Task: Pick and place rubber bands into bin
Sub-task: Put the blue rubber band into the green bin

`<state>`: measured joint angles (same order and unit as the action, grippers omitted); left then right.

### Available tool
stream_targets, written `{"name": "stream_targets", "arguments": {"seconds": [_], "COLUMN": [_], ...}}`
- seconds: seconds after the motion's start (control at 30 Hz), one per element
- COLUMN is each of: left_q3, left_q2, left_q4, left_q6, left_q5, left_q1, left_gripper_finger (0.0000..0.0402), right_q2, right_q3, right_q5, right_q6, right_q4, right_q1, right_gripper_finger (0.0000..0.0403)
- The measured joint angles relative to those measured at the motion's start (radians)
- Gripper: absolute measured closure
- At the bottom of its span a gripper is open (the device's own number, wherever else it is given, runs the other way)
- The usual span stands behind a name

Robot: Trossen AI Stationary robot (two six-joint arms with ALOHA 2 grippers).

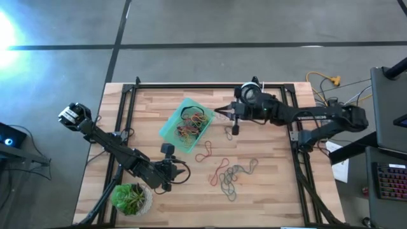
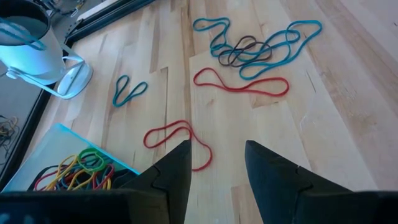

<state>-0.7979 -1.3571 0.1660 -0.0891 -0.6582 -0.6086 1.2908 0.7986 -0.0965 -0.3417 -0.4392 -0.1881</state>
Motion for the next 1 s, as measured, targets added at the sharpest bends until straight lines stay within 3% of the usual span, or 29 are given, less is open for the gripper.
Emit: {"name": "stream_targets", "arguments": {"seconds": [0.27, 0.57, 0.8, 1.0], "left_q3": [0.002, 0.002, 0.002, 0.003], "left_q2": [0.0, 0.0, 0.0, 0.0], "left_q4": [0.0, 0.0, 0.0, 0.001], "left_q6": [0.0, 0.0, 0.0, -0.001], "left_q5": [0.0, 0.0, 0.0, 0.0], "left_q1": [0.0, 0.0, 0.0, 0.0], "left_gripper_finger": [0.0267, 0.0267, 0.0267, 0.0267], "right_q2": [0.198, 0.434, 0.567, 0.597], "right_q3": [0.005, 0.167, 0.329, 0.408], "right_q5": [-0.013, -0.019, -0.02, -0.009], "right_q6": [0.018, 0.104, 0.11, 0.154], "right_q4": [-0.2, -0.189, 0.048, 0.257], "right_q1": [-0.058, -0.113, -0.128, -0.147], "right_gripper_finger": [0.0394, 0.0394, 0.0394, 0.0394]}}
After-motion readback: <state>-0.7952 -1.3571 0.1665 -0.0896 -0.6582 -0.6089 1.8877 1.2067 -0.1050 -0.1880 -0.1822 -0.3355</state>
